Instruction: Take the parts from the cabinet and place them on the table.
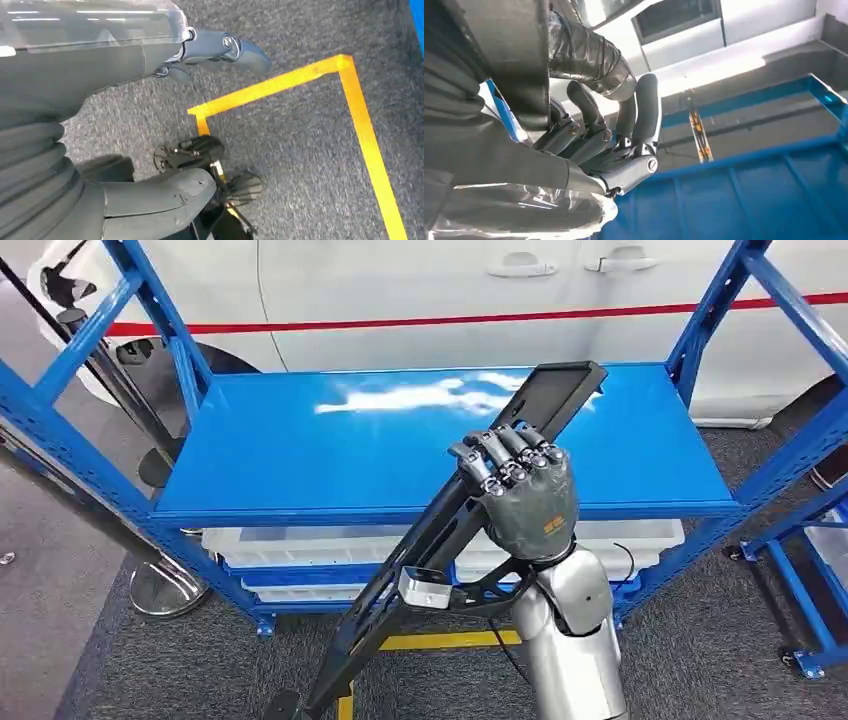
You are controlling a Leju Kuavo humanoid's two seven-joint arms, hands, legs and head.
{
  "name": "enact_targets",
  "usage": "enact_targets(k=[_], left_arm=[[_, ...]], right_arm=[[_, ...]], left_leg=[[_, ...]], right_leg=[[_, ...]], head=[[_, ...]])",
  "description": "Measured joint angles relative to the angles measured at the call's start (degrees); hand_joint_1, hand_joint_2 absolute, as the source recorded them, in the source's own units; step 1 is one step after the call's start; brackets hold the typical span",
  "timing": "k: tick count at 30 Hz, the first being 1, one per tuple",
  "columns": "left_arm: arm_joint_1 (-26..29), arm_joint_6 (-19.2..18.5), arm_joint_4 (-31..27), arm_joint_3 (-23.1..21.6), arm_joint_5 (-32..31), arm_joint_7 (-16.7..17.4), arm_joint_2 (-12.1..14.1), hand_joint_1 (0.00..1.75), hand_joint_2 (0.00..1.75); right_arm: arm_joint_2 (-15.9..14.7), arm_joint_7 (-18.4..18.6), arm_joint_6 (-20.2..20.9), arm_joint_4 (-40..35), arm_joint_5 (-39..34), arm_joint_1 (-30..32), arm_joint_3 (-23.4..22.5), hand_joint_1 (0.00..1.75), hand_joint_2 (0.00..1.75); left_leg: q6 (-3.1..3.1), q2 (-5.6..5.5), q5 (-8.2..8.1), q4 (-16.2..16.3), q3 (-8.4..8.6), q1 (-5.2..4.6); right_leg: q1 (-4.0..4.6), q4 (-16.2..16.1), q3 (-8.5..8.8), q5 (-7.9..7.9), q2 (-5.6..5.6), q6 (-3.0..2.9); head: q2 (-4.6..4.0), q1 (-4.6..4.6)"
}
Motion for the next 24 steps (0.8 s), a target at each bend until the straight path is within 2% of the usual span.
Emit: enact_targets(k=[1, 2, 3, 4, 5, 6, 7, 8, 9, 10, 11, 12, 13, 14, 15, 16, 17, 18, 20, 21, 22, 23, 24], left_arm=[[0.07, 0.0, 0.0, 0.0, 0.0, 0.0, 0.0, 0.0, 1.75], [0.03, 0.0, 0.02, 0.0, 0.02, 0.02, -0.02, 0.0, 1.75], [-0.07, 0.0, 0.02, 0.0, 0.07, 0.02, -0.02, 0.0, 1.75], [-0.1, -0.04, 0.02, 0.0, 0.09, 0.04, -0.04, 0.0, 1.75], [-0.07, -0.04, 0.02, 0.0, 0.07, 0.04, -0.09, 0.0, 1.75], [-0.05, -0.04, 0.02, 0.0, 0.09, 0.04, -0.09, 0.0, 1.75], [-0.04, -0.04, 0.02, 0.0, 0.09, 0.11, -0.09, 0.0, 1.75], [-0.03, -0.04, 0.02, 0.0, 0.07, 0.18, -0.13, 0.0, 1.75], [-0.04, -0.04, 0.02, 0.0, 0.07, 0.17, -0.15, 0.0, 1.75], [-0.04, -0.04, 0.02, 0.0, 0.07, 0.2, -0.15, 0.0, 1.75], [-0.06, -0.04, 0.02, 0.0, 0.07, 0.2, -0.15, 0.0, 1.75], [-0.06, -0.02, 0.02, 0.0, 0.07, 0.2, -0.15, 0.0, 1.75], [-0.03, -0.02, 0.02, 0.0, 0.02, 0.24, -0.15, 0.0, 1.75], [-0.03, -0.02, 0.02, 0.0, 0.0, 0.26, -0.15, 0.0, 1.75], [-0.03, -0.02, 0.02, 0.0, 0.0, 0.31, -0.15, 0.0, 1.75], [0.08, -0.07, 0.02, 0.0, -0.02, 0.33, -0.15, 0.0, 1.75], [0.05, -0.07, 0.04, 0.0, -0.02, 0.33, -0.15, 0.0, 1.75], [0.12, -0.13, 0.07, -0.02, -0.02, 0.33, -0.17, 0.0, 1.75], [0.08, -0.13, 0.07, -0.02, -0.02, 0.33, -0.17, 0.0, 1.75], [0.08, -0.13, 0.07, -0.02, -0.02, 0.33, -0.15, 0.0, 1.75], [0.09, -0.13, 0.07, -0.02, -0.02, 0.33, -0.15, 0.0, 1.75], [0.09, -0.13, 0.07, -0.02, -0.02, 0.33, -0.15, 0.0, 1.75], [0.09, -0.15, 0.07, -0.02, -0.02, 0.33, -0.15, 0.0, 1.75]], right_arm=[[0.0, 0.02, 0.0, -0.02, -0.04, -0.01, 0.04, 1.75, 1.75], [-0.04, 0.04, 0.0, 0.0, -0.13, -0.05, 0.07, 1.75, 1.75], [-0.07, 0.15, 0.0, -0.04, -0.15, -0.19, 0.07, 1.75, 1.75], [-0.07, 0.26, 0.0, -0.04, -0.2, -0.23, 0.09, 1.75, 1.75], [-0.07, 0.31, 0.0, -0.02, -0.22, -0.22, 0.09, 1.75, 1.75], [-0.07, 0.35, 0.0, -0.02, -0.33, -0.22, 0.09, 1.75, 1.75], [-0.09, 0.35, 0.0, -0.02, -0.37, -0.22, 0.09, 1.75, 1.75], [-0.09, 0.35, 0.0, -0.02, -0.5, -0.22, 0.09, 1.75, 1.75], [-0.09, 0.35, 0.0, -0.02, -0.63, -0.22, 0.09, 1.75, 1.75], [-0.09, 0.35, 0.0, -0.02, -0.68, -0.23, 0.09, 1.75, 1.75], [-0.07, 0.35, 0.0, -0.04, -0.72, -0.25, 0.11, 1.75, 1.75], [-0.03, 0.33, 0.0, -0.07, -0.72, -0.34, 0.17, 1.75, 1.75], [0.0, 0.28, 0.0, -0.11, -0.77, -0.33, 0.17, 1.75, 1.75], [0.0, 0.28, 0.0, -0.09, -0.79, -0.36, 0.17, 1.75, 1.75], [0.0, 0.24, 0.0, -0.09, -0.81, -0.36, 0.17, 1.75, 1.75], [0.0, 0.11, 0.0, -0.05, -0.85, -0.36, 0.17, 1.75, 1.75], [0.02, -0.07, 0.02, -0.07, -0.92, -0.43, 0.17, 1.75, 1.75], [0.04, -0.24, 0.02, -0.07, -0.94, -0.46, 0.17, 1.75, 1.75], [0.07, -0.26, 0.02, -0.04, -0.96, -0.47, 0.17, 1.75, 1.75], [0.07, -0.26, 0.02, -0.04, -0.96, -0.47, 0.17, 1.75, 1.75], [0.07, -0.26, 0.02, -0.04, -0.96, -0.47, 0.17, 1.75, 1.75], [0.07, -0.28, 0.02, -0.04, -0.96, -0.47, 0.17, 1.75, 1.75], [0.07, -0.31, 0.02, -0.04, -0.96, -0.47, 0.17, 1.75, 1.75]], left_leg=[[0.37, 0.18, 1.15, -1.2, -0.16, 0.33], [0.57, 0.63, 2.22, -1.71, -0.16, 0.66], [1.04, 0.64, 3.0, -1.88, -1.01, 0.69], [1.22, 0.67, 3.67, -1.86, -1.93, 0.69], [1.12, 0.69, 4.29, -1.8, -2.73, 0.69], [1.1, 0.78, 4.97, -1.71, -3.71, 0.69], [1.0, 0.84, 5.58, -1.53, -4.65, 0.7], [0.84, 0.88, 6.13, -1.23, -5.73, 0.76], [0.63, 0.9, 6.64, -0.77, -6.83, 0.84], [0.31, 0.88, 7.03, -0.17, -7.89, 0.98], [-0.07, 0.86, 7.28, 0.65, -8.79, 1.08], [-0.36, 0.79, 7.4, 1.32, -9.68, 0.88], [-0.7, 0.79, 7.75, 1.81, -9.87, 0.95], [-1.09, 0.82, 8.15, 1.86, -9.89, 0.91], [-1.37, 0.81, 8.65, 1.71, -9.92, 1.12], [-1.72, 0.77, 9.15, 1.73, -10.21, 1.2], [-2.03, 0.73, 7.49, 2.46, -10.56, 1.47], [-2.34, 0.71, 3.83, 4.78, -11.62, 1.5], [-2.75, 0.73, -2.87, 12.92, -13.69, 1.57], [-2.79, 0.72, -4.57, 16.61, -14.29, 1.57], [-2.66, 0.71, -4.43, 18.93, -14.2, 1.56], [-2.41, 0.65, -2.81, 19.38, -13.33, 1.55], [-2.01, 0.63, -0.38, 17.6, -11.21, 1.39]], right_leg=[[0.29, -0.29, -0.17, 0.39, 0.17, 0.33], [0.16, 0.54, -0.77, -1.39, 0.24, 0.45], [0.16, 2.98, -1.56, -5.11, 0.34, 0.6], [0.09, 6.86, -2.54, -8.9, 0.34, 0.84], [0.05, 10.82, -3.32, -11.65, 0.32, 1.02], [-0.01, 14.59, -3.91, -12.94, 0.32, 1.24], [-0.15, 16.61, -3.79, -12.23, 0.32, 1.43], [-0.37, 16.41, -2.61, -10.25, 0.29, 1.59], [-0.56, 14.2, -0.41, -8.0, 0.27, 1.74], [-0.76, 10.26, 2.78, -6.59, 0.25, 1.86], [-0.93, 5.37, 6.58, -6.9, 0.22, 1.98], [-0.48, 1.17, 9.01, -9.39, 0.3, 1.98], [-0.28, 0.51, 9.12, -9.82, 0.55, 1.05], [-0.28, 0.45, 8.77, -9.64, 0.52, 0.82], [0.03, 0.65, 8.59, -9.33, 0.54, 0.33], [-0.03, 0.38, 8.0, -8.67, 0.36, -0.53], [-0.19, 0.4, 7.63, -8.03, 0.12, -1.17], [-0.18, 0.39, 6.8, -7.33, 0.14, -1.65], [-0.02, 0.43, 5.14, -5.9, 0.12, -1.88], [0.11, 0.46, 4.17, -5.23, 0.1, -1.95], [0.24, 0.53, 3.25, -4.56, 0.09, -1.96], [0.35, 0.59, 2.28, -3.9, 0.08, -1.96], [0.46, 0.72, 1.24, -3.2, 0.09, -1.91]], head=[[0.0, 0.02], [0.0, 0.02], [0.0, 0.04], [0.0, 0.02], [0.0, 0.02], [0.0, 0.02], [0.0, 0.02], [0.0, 0.02], [0.0, 0.02], [0.0, 0.02], [0.0, 0.02], [0.0, 0.04], [0.0, -0.07], [0.0, 0.02], [0.0, -0.04], [0.0, 0.02], [0.0, 0.02], [0.0, 0.0], [0.0, 0.0], [0.0, 0.0], [0.0, 0.0], [0.0, 0.0], [0.0, 0.0]])
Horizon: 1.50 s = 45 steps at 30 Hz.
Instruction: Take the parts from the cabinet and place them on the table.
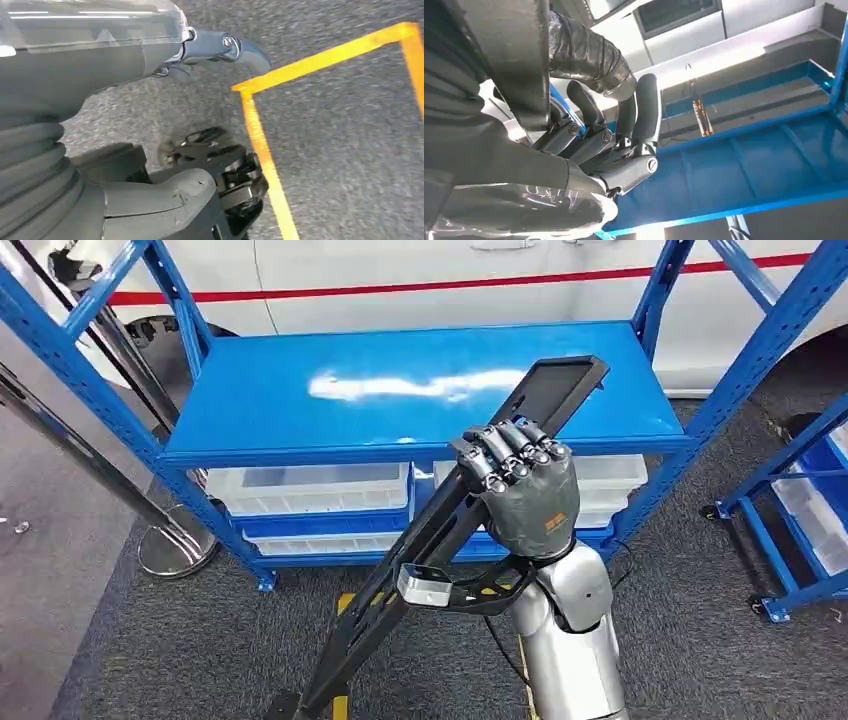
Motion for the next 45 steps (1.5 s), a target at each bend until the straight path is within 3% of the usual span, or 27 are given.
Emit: enact_targets(k=[2, 3, 4, 5, 7, 8, 9, 10, 12, 13, 14, 16, 17, 19, 23, 25, 27, 28, 30, 32, 33, 34, 38, 40, 42, 43, 45], left_arm=[[-0.17, 0.0, 0.0, -0.02, 0.0, -0.02, 0.0, 0.0, 1.75], [-0.37, 0.0, -0.02, -0.02, 0.0, -0.04, 0.09, 0.0, 1.75], [-0.55, 0.0, -0.02, -0.02, 0.0, -0.11, 0.11, 0.0, 1.75], [-0.63, 0.0, 0.0, -0.02, 0.0, -0.11, 0.11, 0.0, 1.75], [-0.55, -0.02, -0.02, -0.04, 0.0, -0.15, 0.09, 0.0, 1.75], [-0.48, -0.04, 0.0, -0.04, 0.0, -0.15, 0.09, 0.0, 1.75], [-0.52, -0.09, 0.0, -0.04, 0.0, -0.15, 0.02, 0.0, 1.75], [-0.67, -0.09, 0.0, -0.04, 0.0, -0.17, 0.0, 0.0, 1.75], [-0.63, -0.09, 0.0, -0.04, 0.02, -0.17, 0.0, 0.0, 1.75], [-0.55, -0.09, 0.0, -0.04, 0.02, -0.17, 0.0, 0.0, 1.75], [-0.5, -0.09, 0.0, -0.04, 0.02, -0.17, 0.0, 0.0, 1.75], [-0.51, -0.09, 0.0, -0.04, 0.11, -0.17, -0.02, 0.0, 1.75], [-0.51, -0.09, 0.0, -0.04, 0.18, -0.17, -0.02, 0.0, 1.75], [-0.53, -0.07, 0.0, -0.04, 0.31, -0.17, 0.0, 0.0, 1.75], [-0.32, -0.07, 0.0, -0.04, 0.37, -0.17, 0.02, 0.0, 1.75], [-0.25, -0.02, 0.0, -0.07, 0.35, -0.17, 0.0, 0.0, 1.75], [-0.29, -0.02, 0.0, -0.07, 0.35, -0.17, 0.0, 0.0, 1.75], [-0.3, -0.04, 0.0, -0.07, 0.35, -0.17, 0.0, 0.0, 1.75], [-0.27, -0.02, 0.0, -0.09, 0.35, -0.17, 0.0, 0.0, 1.75], [-0.35, -0.02, 0.0, -0.11, 0.35, -0.2, 0.02, 0.0, 1.75], [-0.47, -0.02, 0.0, -0.13, 0.35, -0.26, 0.02, 0.0, 1.75], [-0.65, 0.0, 0.0, -0.13, 0.35, -0.3, 0.04, 0.0, 1.75], [-0.59, 0.02, 0.0, -0.15, 0.37, -0.35, 0.02, 0.0, 1.75], [-0.74, 0.02, 0.0, -0.17, 0.42, -0.35, 0.0, 0.0, 1.75], [-0.86, 0.02, 0.0, -0.22, 0.44, -0.33, 0.0, 0.0, 1.75], [-0.82, 0.02, 0.0, -0.22, 0.44, -0.33, 0.02, 0.0, 1.75], [-0.78, 0.02, 0.0, -0.26, 0.46, -0.33, 0.02, 0.0, 1.75]], right_arm=[[0.0, -0.04, -0.02, -0.02, 0.0, -0.01, 0.0, 1.75, 1.75], [0.0, -0.09, -0.02, -0.04, 0.0, -0.01, 0.0, 1.75, 1.75], [0.0, -0.09, -0.02, -0.07, 0.0, -0.05, 0.0, 1.75, 1.75], [0.0, -0.13, -0.02, -0.07, 0.0, -0.05, 0.0, 1.75, 1.75], [0.02, -0.15, -0.02, -0.04, 0.0, -0.08, 0.0, 1.75, 1.75], [0.0, -0.13, -0.02, -0.02, -0.02, -0.08, 0.0, 1.75, 1.75], [-0.04, -0.15, -0.02, -0.04, -0.02, -0.1, 0.0, 1.75, 1.75], [-0.07, -0.15, -0.02, -0.04, -0.04, -0.14, 0.0, 1.75, 1.75], [-0.09, -0.15, -0.02, 0.0, -0.04, -0.13, 0.0, 1.75, 1.75], [-0.09, -0.13, -0.02, 0.0, -0.04, -0.13, 0.0, 1.75, 1.75], [-0.09, -0.13, -0.02, 0.0, 0.0, -0.13, 0.0, 1.75, 1.75], [-0.09, -0.09, -0.02, 0.0, 0.0, -0.14, 0.0, 1.75, 1.75], [-0.09, -0.09, -0.02, 0.0, 0.0, -0.14, 0.0, 1.75, 1.75], [-0.02, -0.09, -0.02, -0.04, 0.07, -0.21, 0.02, 1.75, 1.75], [-0.02, 0.11, 0.0, 0.02, 0.17, -0.35, 0.02, 1.75, 1.75], [0.09, 0.11, 0.0, 0.0, 0.33, -0.51, 0.09, 1.75, 1.75], [0.09, 0.11, 0.0, 0.02, 0.33, -0.55, 0.2, 1.75, 1.75], [0.09, 0.11, 0.0, 0.02, 0.33, -0.55, 0.22, 1.75, 1.75], [0.09, 0.11, 0.0, 0.09, 0.33, -0.55, 0.22, 1.75, 1.75], [0.09, 0.11, -0.02, 0.09, 0.33, -0.59, 0.26, 1.75, 1.75], [0.09, 0.11, -0.02, 0.07, 0.33, -0.66, 0.33, 1.75, 1.75], [0.09, 0.11, -0.02, 0.04, 0.31, -0.8, 0.39, 1.75, 1.75], [0.13, 0.11, -0.02, 0.07, 0.31, -1.0, 0.55, 1.75, 1.75], [0.09, 0.17, -0.02, 0.0, 0.61, -1.14, 0.55, 1.75, 1.75], [0.07, 0.31, -0.02, 0.0, 1.16, -1.1, 0.55, 1.75, 1.75], [0.07, 0.39, -0.02, 0.0, 1.18, -1.08, 0.55, 1.75, 1.75], [0.04, 0.46, -0.02, 0.0, 1.18, -1.05, 0.55, 1.75, 1.75]], left_leg=[[0.94, -0.02, 1.94, -8.35, 6.88, -0.66], [1.57, -0.05, 0.01, -13.99, 11.21, -1.09], [1.73, -0.02, -1.4, -18.49, 13.66, -1.27], [1.61, -0.09, -1.2, -18.24, 13.12, -1.46], [2.36, -0.05, 0.1, -18.91, 12.7, -1.75], [2.64, 0.18, 1.4, -19.95, 12.66, -0.98], [2.83, 0.47, 2.15, -20.07, 12.19, -1.08], [3.32, 0.49, 2.91, -19.93, 11.13, -1.08], [3.34, 0.49, 4.09, -19.56, 9.13, -1.11], [3.23, 0.52, 4.69, -19.27, 8.03, -1.11], [3.1, 0.55, 5.22, -18.92, 6.98, -1.09], [2.66, 0.57, 6.03, -17.85, 4.71, -0.92], [2.37, 0.55, 6.29, -17.11, 3.74, -0.79], [1.8, 0.46, 6.55, -15.59, 2.17, -0.95], [0.41, 0.31, 8.03, -15.54, 1.56, -0.64], [-0.3, 0.19, 2.48, -11.72, -0.06, -0.28], [-0.8, 0.2, -3.46, -3.48, -2.14, 0.04], [-0.92, 0.2, -4.71, 0.12, -2.82, 0.05], [-0.77, 0.17, -2.47, 0.75, -1.13, 0.04], [-0.25, 0.15, 1.31, -7.49, 5.08, -0.03], [0.13, 0.06, 1.7, -12.48, 8.6, -0.11], [0.43, -0.08, 0.37, -16.39, 10.96, -0.51], [1.26, -0.14, 1.8, -18.74, 10.75, -0.86], [2.42, 0.36, 3.21, -19.65, 10.37, -0.31], [2.65, 0.38, 3.88, -19.4, 9.15, -0.48], [2.7, 0.4, 4.15, -19.1, 8.48, -0.54], [2.57, 0.43, 4.54, -18.23, 7.15, -0.55]], right_leg=[[-0.03, 0.06, -1.26, 1.14, 0.07, 0.13], [-0.07, 0.07, -1.45, 1.61, 0.05, 0.38], [-0.08, 0.04, -1.54, 2.18, -0.06, 0.76], [-0.26, -0.36, -1.49, 2.82, -0.21, 1.12], [-0.4, -1.15, -1.47, 4.16, -0.21, 1.75], [-0.31, -0.95, -1.84, 3.8, -0.08, 1.91], [-0.37, -0.05, -2.35, 1.48, 0.08, 2.08], [-0.38, 3.31, -3.43, -2.76, 0.15, 2.3], [-0.57, 11.78, -5.53, -8.28, 0.16, 2.77], [-0.68, 15.15, -6.05, -8.6, 0.15, 3.0], [-0.83, 16.31, -5.62, -7.23, 0.12, 3.22], [-1.21, 12.51, -1.65, -2.9, 0.1, 3.5], [-1.36, 8.32, 1.64, -2.13, 0.06, 3.64], [-0.76, 0.38, 6.53, -6.08, 0.25, 3.34], [-0.69, 0.29, 5.12, -4.52, 0.11, 1.13], [-0.82, 0.22, 3.93, -3.25, -0.03, 0.22], [-0.68, 0.25, 2.5, -2.13, -0.06, 0.11], [-0.63, 0.29, 1.66, -1.53, -0.07, 0.13], [-0.61, 0.35, 0.12, -0.43, -0.06, 0.21], [-0.62, 0.32, -0.88, 0.47, 0.01, 0.45], [-0.66, 0.32, -1.06, 0.8, 0.0, 0.6], [-0.47, 0.33, -1.37, 1.17, -0.01, 0.98], [-0.72, -1.29, -1.37, 3.5, -0.09, 2.35], [-0.63, 1.66, -2.79, -0.85, 0.24, 2.49], [-0.67, 10.02, -5.4, -6.59, 0.25, 2.67], [-0.71, 13.96, -6.36, -8.19, 0.23, 2.81], [-0.72, 15.9, -5.72, -6.9, 0.22, 2.94]], head=[[0.0, -0.02], [0.0, 0.0], [0.0, 0.02], [0.0, 0.0], [0.0, 0.02], [0.0, 0.02], [0.0, 0.0], [0.0, 0.04], [0.0, 0.02], [0.0, 0.02], [0.0, 0.0], [0.0, 0.02], [0.0, 0.02], [0.0, -0.02], [0.0, 0.02], [0.0, -0.11], [0.0, -0.09], [0.0, -0.11], [0.0, -0.11], [0.0, -0.11], [0.0, -0.11], [0.0, -0.11], [0.0, -0.09], [0.0, -0.05], [0.0, -0.07], [0.0, -0.07], [0.0, -0.07]])
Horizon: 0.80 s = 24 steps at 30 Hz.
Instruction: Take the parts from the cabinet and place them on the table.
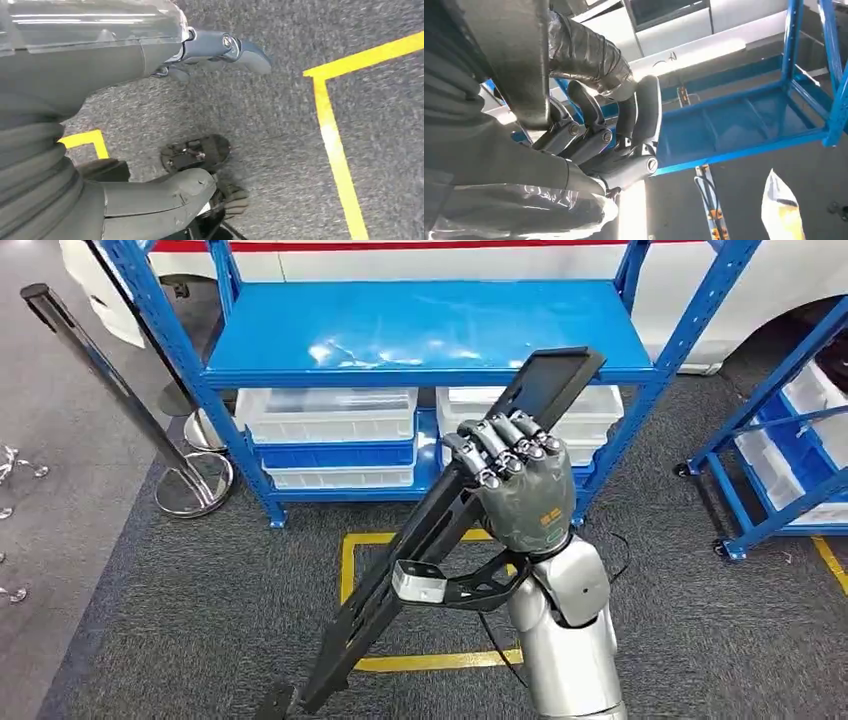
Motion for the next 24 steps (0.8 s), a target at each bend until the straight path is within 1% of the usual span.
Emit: enact_targets(k=[1, 2, 3, 4, 5, 6, 7, 8, 9, 10, 11, 12, 13, 14, 15, 16, 17, 18, 19, 20, 21, 22, 23, 24], left_arm=[[-0.01, 0.0, 0.0, -0.04, 0.0, 0.0, 0.0, 0.0, 1.75], [-0.01, 0.0, 0.0, -0.11, 0.0, 0.0, -0.02, 0.0, 1.75], [-0.01, 0.0, 0.0, -0.13, 0.02, 0.0, -0.02, 0.0, 1.75], [-0.02, 0.0, 0.0, -0.15, 0.07, -0.02, 0.0, 0.0, 1.75], [-0.01, -0.02, 0.0, -0.15, 0.07, -0.02, 0.0, 0.0, 1.75], [-0.02, -0.02, 0.0, -0.15, 0.11, -0.07, 0.0, 0.0, 1.75], [-0.02, -0.07, 0.0, -0.15, 0.11, -0.07, 0.0, 0.0, 1.75], [0.08, -0.07, 0.0, -0.15, 0.11, -0.07, 0.0, 0.0, 1.75], [0.03, -0.07, 0.0, -0.15, 0.11, -0.07, 0.04, 0.0, 1.75], [0.06, -0.07, 0.0, -0.15, 0.11, -0.07, 0.04, 0.0, 1.75], [0.08, -0.07, 0.0, -0.17, 0.11, -0.07, 0.04, 0.0, 1.75], [0.06, -0.04, 0.0, -0.2, 0.11, -0.07, 0.04, 0.0, 1.75], [0.05, -0.04, 0.0, -0.2, 0.11, -0.07, 0.04, 0.0, 1.75], [0.04, -0.04, 0.0, -0.2, 0.11, -0.07, 0.04, 0.0, 1.75], [0.05, -0.04, 0.0, -0.2, 0.11, -0.07, 0.04, 0.0, 1.75], [0.04, -0.02, 0.0, -0.2, 0.13, -0.07, 0.04, 0.0, 1.75], [-0.02, 0.0, 0.0, -0.2, 0.13, -0.07, 0.07, 0.0, 1.75], [-0.1, 0.0, 0.0, -0.2, 0.13, -0.07, 0.07, 0.0, 1.75], [-0.38, 0.0, 0.0, -0.22, 0.13, -0.07, 0.04, 0.0, 1.75], [-0.51, 0.02, 0.0, -0.24, 0.15, -0.11, 0.04, 0.0, 1.75], [-0.53, 0.04, 0.0, -0.24, 0.2, -0.11, 0.04, 0.0, 1.75], [-0.54, 0.11, 0.0, -0.24, 0.22, -0.11, 0.04, 0.0, 1.75], [-0.52, 0.11, 0.0, -0.24, 0.24, -0.09, 0.07, 0.0, 1.75], [-0.49, 0.13, 0.0, -0.24, 0.24, -0.09, 0.02, 0.0, 1.75]], right_arm=[[0.0, 0.09, 0.0, 0.0, 0.02, -0.01, 0.0, 1.75, 1.75], [0.0, 0.2, 0.0, 0.0, 0.09, -0.02, 0.0, 1.75, 1.75], [0.0, 0.2, 0.0, -0.02, 0.22, -0.07, 0.02, 1.75, 1.75], [0.02, 0.2, 0.0, -0.02, 0.31, -0.18, 0.02, 1.75, 1.75], [0.09, 0.3, 0.0, -0.15, 0.48, -0.19, 0.09, 1.75, 1.75], [0.09, 0.33, 0.0, -0.18, 0.66, -0.2, 0.09, 1.75, 1.75], [0.09, 0.33, 0.0, -0.17, 0.81, -0.22, 0.09, 1.75, 1.75], [0.09, 0.33, 0.0, -0.15, 0.83, -0.23, 0.09, 1.75, 1.75], [0.13, 0.35, 0.0, -0.17, 0.83, -0.39, 0.09, 1.75, 1.75], [0.2, 0.35, 0.02, -0.15, 0.9, -0.45, 0.13, 1.75, 1.75], [0.28, 0.35, 0.02, -0.17, 0.87, -0.65, 0.26, 1.75, 1.75], [0.31, 0.35, 0.02, -0.17, 0.87, -0.76, 0.35, 1.75, 1.75], [0.33, 0.35, 0.02, -0.17, 0.87, -0.77, 0.37, 1.75, 1.75], [0.33, 0.35, 0.02, -0.15, 0.87, -0.77, 0.37, 1.75, 1.75], [0.33, 0.35, 0.02, -0.15, 0.87, -0.77, 0.37, 1.75, 1.75], [0.33, 0.35, 0.02, -0.15, 0.87, -0.78, 0.37, 1.75, 1.75], [0.33, 0.35, 0.02, -0.15, 0.87, -0.79, 0.39, 1.75, 1.75], [0.33, 0.35, 0.02, -0.15, 0.87, -0.83, 0.37, 1.75, 1.75], [0.41, 0.35, 0.0, -0.2, 0.85, -0.92, 0.41, 1.75, 1.75], [0.44, 0.35, 0.0, -0.26, 0.81, -1.08, 0.42, 1.75, 1.75], [0.44, 0.35, 0.0, -0.28, 0.81, -1.1, 0.53, 1.75, 1.75], [0.44, 0.35, 0.0, -0.31, 0.79, -1.25, 0.63, 1.75, 1.75], [0.46, 0.39, 0.02, -0.31, 0.74, -1.34, 0.63, 1.75, 1.75], [0.44, 0.39, 0.0, -0.31, 0.74, -1.37, 0.63, 1.75, 1.75]], left_leg=[[-0.07, 0.0, 0.15, 0.58, -0.81, 0.02], [-0.18, -0.03, 0.23, 1.18, -1.47, 0.05], [-0.21, -0.05, 0.23, 1.88, -2.08, 0.08], [-0.57, -0.09, 0.25, 2.49, -2.95, -0.21], [-0.85, -0.1, 0.45, 2.92, -3.27, -0.19], [-1.25, -0.07, 0.75, 2.96, -3.34, -0.15], [-1.63, -0.1, 1.12, 2.93, -3.44, -0.1], [-2.03, -0.16, 1.45, 2.86, -3.64, -0.17], [-2.33, -0.37, 0.7, 3.44, -4.32, 0.08], [-2.79, -0.49, -1.58, 4.86, -4.98, 0.05], [-3.19, -0.49, -5.02, 8.42, -6.05, 0.29], [-3.5, -0.48, -7.84, 12.48, -7.16, 0.49], [-3.76, -0.48, -9.92, 16.44, -8.05, 0.61], [-3.88, -0.48, -10.42, 18.57, -8.3, 0.69], [-3.95, -0.47, -9.33, 19.15, -7.51, 0.83], [-3.96, -0.47, -7.38, 17.28, -5.77, 0.94], [-3.89, -0.47, -5.18, 13.39, -2.91, 0.95], [-3.77, -0.48, -4.03, 9.9, -0.42, 0.95], [-3.46, -0.62, -4.97, 3.27, 3.91, 0.92], [-3.06, -0.74, -5.74, 0.14, 5.53, 0.46], [-2.67, -0.88, -5.16, 0.9, 5.02, 0.34], [-2.42, -0.91, -4.89, 0.58, 4.79, 0.17], [-1.93, -0.89, -4.38, 0.56, 4.5, 0.1], [-1.32, -0.69, -3.19, -0.54, 4.26, 0.5]], right_leg=[[-0.05, -2.45, 2.11, 1.98, -0.02, 0.04], [-0.09, -6.72, 5.2, 3.61, -0.04, -0.02], [-0.09, -11.63, 8.62, 4.24, -0.08, -0.12], [0.17, -14.23, 10.24, 2.55, -0.05, -0.34], [0.41, -14.86, 10.02, 2.5, 0.07, -0.49], [0.4, -14.87, 9.73, 2.63, 0.05, -0.68], [0.45, -14.8, 9.56, 2.9, 0.09, -1.09], [0.36, -15.16, 9.3, 3.43, 0.04, -1.65], [0.01, -15.55, 8.96, 4.05, -0.16, -2.32], [0.04, -15.71, 8.5, 4.64, -0.18, -2.56], [0.03, -15.74, 7.9, 5.2, -0.24, -2.97], [0.07, -15.71, 7.32, 5.66, -0.26, -3.0], [0.1, -15.68, 6.7, 6.17, -0.3, -2.97], [0.1, -15.64, 6.18, 6.55, -0.33, -2.96], [0.08, -15.55, 5.33, 7.16, -0.36, -2.87], [0.06, -15.51, 4.68, 7.64, -0.36, -2.79], [0.03, -15.48, 4.04, 8.19, -0.34, -2.62], [0.0, -15.48, 3.63, 8.58, -0.29, -2.48], [0.02, -15.44, 3.22, 9.26, -0.22, -2.12], [0.1, -15.49, 2.99, 9.77, -0.22, -1.63], [-0.02, -16.0, 3.22, 10.35, -0.29, -1.29], [-0.13, -16.22, 3.3, 10.89, -0.28, -0.94], [-0.14, -16.64, 3.34, 11.62, -0.26, -0.56], [0.17, -16.76, 3.04, 11.79, 0.0, -0.12]], head=[[0.0, 0.0], [0.0, 0.0], [0.0, 0.0], [0.0, 0.0], [0.0, -0.07], [0.0, 0.0], [0.0, -0.07], [0.0, 0.02], [0.0, -0.02], [0.0, -0.07], [0.0, -0.04], [0.0, -0.04], [0.0, -0.04], [0.0, -0.04], [0.0, -0.04], [0.0, -0.07], [0.0, -0.07], [0.0, -0.07], [0.0, -0.07], [0.0, 0.0], [0.0, -0.04], [0.0, -0.02], [0.0, -0.02], [0.0, 0.02]])
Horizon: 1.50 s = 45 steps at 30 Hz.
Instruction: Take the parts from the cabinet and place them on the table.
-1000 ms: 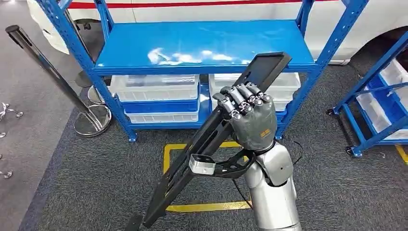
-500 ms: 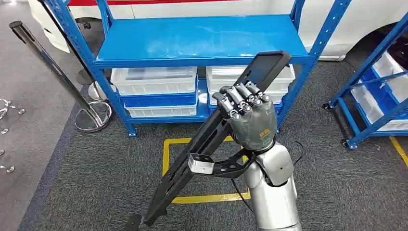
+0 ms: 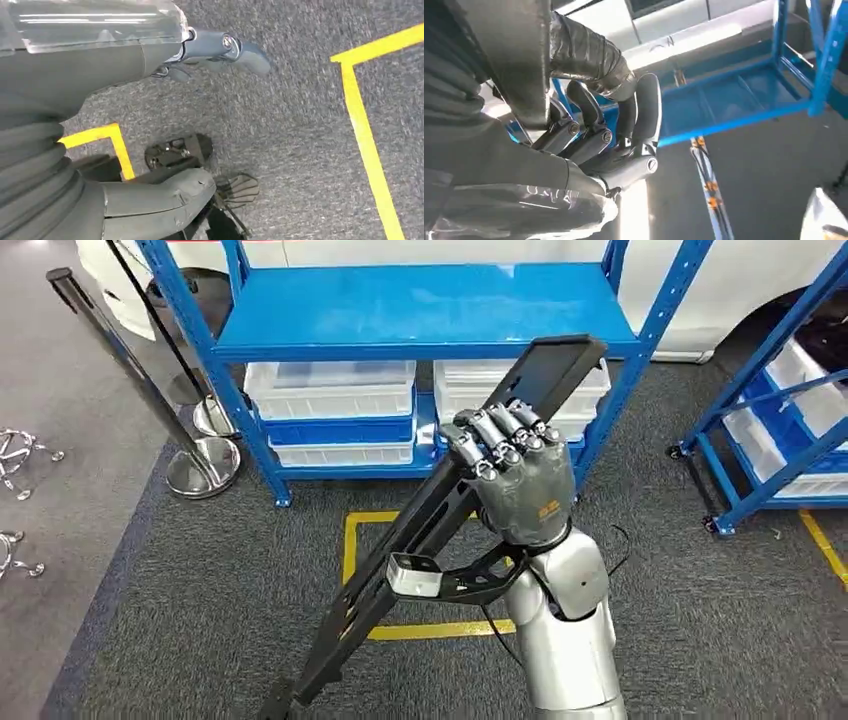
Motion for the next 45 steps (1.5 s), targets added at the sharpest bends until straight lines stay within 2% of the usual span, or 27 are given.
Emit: enact_targets(k=[1, 3, 4, 5, 7, 9, 11, 14, 15, 16, 19, 20, 21, 22, 24, 25, 27, 30, 31, 32, 33, 35, 37, 39, 40, 42, 45], left_arm=[[-0.13, 0.02, 0.0, 0.0, 0.0, 0.02, -0.04, 0.0, 1.75], [-0.23, 0.02, 0.0, 0.0, 0.02, 0.02, -0.04, 0.0, 1.75], [-0.18, 0.04, 0.0, 0.0, 0.02, 0.02, -0.04, 0.0, 1.75], [-0.14, 0.04, 0.0, 0.0, 0.02, 0.02, -0.04, 0.0, 1.75], [-0.15, 0.04, 0.0, 0.0, 0.02, 0.04, -0.04, 0.0, 1.75], [-0.15, 0.04, 0.0, 0.0, 0.02, 0.07, -0.04, 0.0, 1.75], [-0.14, 0.04, 0.0, 0.0, 0.02, 0.09, -0.04, 0.0, 1.75], [-0.2, 0.04, 0.0, 0.0, 0.07, 0.09, -0.04, 0.0, 1.75], [-0.12, 0.04, 0.0, 0.0, 0.07, 0.09, -0.02, 0.0, 1.75], [-0.09, 0.04, 0.0, 0.02, 0.07, 0.09, -0.02, 0.0, 1.75], [-0.01, 0.04, 0.0, 0.0, 0.07, 0.09, -0.02, 0.0, 1.75], [-0.03, 0.04, 0.0, 0.0, 0.07, 0.09, -0.02, 0.0, 1.75], [-0.02, 0.04, 0.0, 0.0, 0.07, 0.09, -0.02, 0.0, 1.75], [-0.01, 0.04, 0.0, 0.0, 0.07, 0.09, -0.02, 0.0, 1.75], [-0.04, 0.02, 0.0, 0.0, 0.07, 0.09, -0.02, 0.0, 1.75], [-0.11, 0.0, 0.0, 0.0, 0.07, 0.09, -0.02, 0.0, 1.75], [-0.39, -0.04, 0.0, -0.02, 0.07, 0.07, -0.02, 0.0, 1.75], [-0.52, -0.13, 0.0, -0.02, 0.07, 0.09, -0.02, 0.0, 1.75], [-0.47, -0.13, 0.0, -0.02, 0.07, 0.09, -0.02, 0.0, 1.75], [-0.54, -0.13, 0.02, -0.02, 0.07, 0.09, -0.07, 0.0, 1.75], [-0.66, -0.13, 0.02, -0.04, 0.07, 0.11, -0.07, 0.0, 1.75], [-0.62, -0.13, 0.02, -0.04, 0.07, 0.13, -0.07, 0.0, 1.75], [-0.6, -0.13, 0.02, -0.04, 0.07, 0.24, -0.07, 0.0, 1.75], [-0.6, -0.11, 0.02, -0.04, 0.07, 0.26, -0.07, 0.0, 1.75], [-0.6, -0.11, 0.02, -0.04, 0.07, 0.26, -0.07, 0.0, 1.75], [-0.62, 0.0, 0.02, -0.04, 0.15, 0.24, -0.07, 0.0, 1.75], [-0.61, 0.0, 0.02, -0.04, 0.22, 0.07, -0.07, 0.0, 1.75]], right_arm=[[-0.02, 0.0, 0.0, -0.02, 0.0, -0.03, 0.0, 1.75, 1.75], [-0.04, 0.09, 0.0, -0.02, -0.02, -0.11, 0.0, 1.75, 1.75], [-0.04, 0.09, 0.0, -0.02, -0.02, -0.08, 0.0, 1.75, 1.75], [-0.07, 0.09, 0.0, 0.0, -0.02, -0.08, 0.0, 1.75, 1.75], [-0.09, 0.09, 0.0, 0.04, -0.02, -0.07, -0.02, 1.75, 1.75], [-0.09, 0.09, 0.0, 0.04, -0.02, -0.1, 0.0, 1.75, 1.75], [-0.05, 0.09, 0.0, 0.02, 0.04, -0.24, 0.15, 1.75, 1.75], [0.02, 0.2, 0.02, 0.09, 0.13, -0.54, 0.48, 1.75, 1.75], [0.04, 0.26, 0.02, 0.15, 0.13, -0.51, 0.52, 1.75, 1.75], [0.04, 0.26, 0.02, 0.28, 0.13, -0.58, 0.55, 1.75, 1.75], [0.11, 0.26, 0.02, 0.35, 0.15, -0.62, 0.9, 1.75, 1.75], [0.11, 0.26, 0.02, 0.39, 0.15, -0.62, 0.9, 1.75, 1.75], [0.11, 0.26, 0.02, 0.46, 0.15, -0.61, 0.9, 1.75, 1.75], [0.11, 0.26, 0.02, 0.52, 0.15, -0.58, 0.9, 1.75, 1.75], [0.11, 0.28, 0.02, 0.66, 0.28, -0.59, 0.92, 1.75, 1.75], [0.11, 0.28, 0.02, 0.66, 0.31, -0.6, 0.92, 1.75, 1.75], [0.13, 0.44, 0.0, 0.66, 0.39, -0.73, 1.05, 1.75, 1.75], [0.2, 0.48, 0.02, 0.85, 0.44, -0.93, 1.33, 1.75, 1.75], [0.17, 0.52, 0.02, 0.92, 0.44, -0.96, 1.33, 1.75, 1.75], [0.15, 0.52, 0.02, 0.94, 0.44, -1.02, 1.31, 1.75, 1.75], [0.13, 0.59, 0.02, 0.96, 0.44, -1.1, 1.31, 1.75, 1.75], [0.11, 0.79, 0.02, 1.18, 0.44, -1.08, 1.31, 1.75, 1.75], [0.02, 0.96, 0.02, 1.4, 0.46, -1.07, 1.31, 1.75, 1.75], [-0.02, 1.07, 0.02, 1.44, 0.5, -1.07, 1.31, 1.75, 1.75], [-0.02, 1.18, 0.02, 1.44, 0.61, -1.11, 1.33, 1.75, 1.75], [0.02, 1.53, 0.0, 1.4, 0.96, -1.29, 1.59, 1.75, 1.75], [0.02, 1.99, 0.0, 1.42, 1.07, -1.41, 1.79, 1.75, 1.75]], left_leg=[[0.49, 0.41, 0.88, -0.06, -0.32, 0.05], [1.18, 0.41, 2.26, 0.07, -2.23, -0.19], [1.26, 0.44, 2.9, 0.31, -3.25, -0.35], [1.28, 0.5, 3.45, 0.59, -4.3, -0.5], [1.19, 0.56, 4.42, 1.31, -6.49, -0.6], [0.94, 0.56, 5.31, 2.31, -8.77, -0.6], [0.29, 0.46, 6.19, 3.46, -10.57, -0.82], [-0.6, 0.5, 7.56, 3.35, -10.44, -0.58], [-1.0, 0.37, 7.78, 3.32, -10.8, -0.51], [-1.32, 0.26, 6.53, 4.03, -11.1, -0.24], [-2.18, 0.24, -3.23, 12.78, -13.7, 0.1], [-2.37, 0.24, -5.28, 16.66, -14.16, 0.16], [-2.41, 0.23, -5.02, 19.21, -14.05, 0.16], [-2.35, 0.22, -3.19, 19.79, -13.23, 0.17], [-1.86, 0.21, 1.23, 15.0, -8.42, 0.1], [-1.55, 0.19, 1.41, 10.35, -4.69, -0.02], [-0.89, 0.11, -2.53, 0.54, 1.61, -0.54], [0.05, 0.08, -1.36, 0.66, 0.6, -1.03], [0.62, 0.28, 0.07, -0.65, 0.56, -0.19], [0.84, 0.59, 0.94, -0.85, 0.15, -0.43], [1.49, 0.66, 1.57, -0.83, -0.78, -0.44], [1.52, 0.66, 2.91, -0.63, -2.59, -0.59], [1.36, 0.72, 4.03, -0.28, -4.43, -0.61], [1.07, 0.74, 4.9, 0.59, -6.58, -0.51], [0.73, 0.7, 5.31, 1.47, -7.88, -0.43], [0.22, 0.63, 5.59, 3.21, -9.33, -0.63], [-0.95, 0.66, 6.83, 3.13, -9.63, -0.43]], right_leg=[[-0.15, 1.09, -0.71, -2.42, 0.03, 0.05], [-0.1, 8.01, -2.55, -9.88, 0.04, 0.0], [-0.12, 12.34, -3.39, -12.54, 0.04, 0.05], [-0.12, 15.61, -3.76, -13.42, 0.03, 0.09], [-0.13, 17.14, -2.33, -10.79, 0.01, 0.07], [-0.13, 12.03, 2.61, -7.41, 0.0, -0.13], [0.15, 2.44, 9.2, -11.45, 0.0, -0.53], [0.69, 1.76, 8.92, -10.82, 0.18, -1.53], [0.37, 1.33, 8.48, -10.04, 0.01, -2.29], [0.25, 1.24, 8.02, -9.46, -0.26, -2.79], [0.29, 1.22, 5.75, -7.51, -0.22, -3.47], [0.35, 1.26, 4.74, -6.75, -0.23, -3.47], [0.38, 1.3, 3.76, -6.02, -0.26, -3.42], [0.41, 1.32, 2.81, -5.33, -0.3, -3.36], [0.42, 1.33, 0.99, -3.92, -0.27, -3.18], [0.41, 1.33, 0.45, -3.3, -0.22, -3.05], [0.44, 1.32, 0.14, -2.38, -0.28, -2.39], [0.01, 0.08, 0.35, -0.4, -0.37, -1.33], [0.25, 0.53, -0.08, -0.76, -0.21, -1.05], [0.2, 1.48, -0.55, -3.23, -0.09, -0.87], [0.2, 4.43, -1.44, -7.17, -0.04, -0.81], [0.08, 12.71, -3.18, -12.99, -0.03, -0.45], [-0.12, 17.14, -3.24, -12.03, -0.03, -0.13], [-0.42, 14.9, -0.08, -7.83, -0.09, 0.14], [-0.68, 10.1, 3.95, -6.79, -0.12, 0.23], [-0.17, 1.85, 9.42, -11.07, 0.06, -0.12], [0.15, 1.43, 9.11, -11.06, 0.09, -1.28]], head=[[0.0, -0.04], [0.0, 0.0], [0.0, 0.0], [0.0, 0.0], [0.0, 0.0], [0.0, 0.0], [0.0, -0.02], [0.0, -0.09], [0.0, 0.02], [0.0, -0.02], [0.0, -0.07], [0.0, -0.04], [0.0, -0.07], [0.0, -0.07], [0.0, -0.07], [0.0, -0.07], [0.0, -0.02], [0.0, -0.09], [0.0, -0.02], [0.0, -0.02], [0.0, 0.0], [0.0, -0.02], [0.0, -0.02], [0.0, 0.0], [0.0, -0.02], [0.0, -0.04], [0.0, -0.02]])
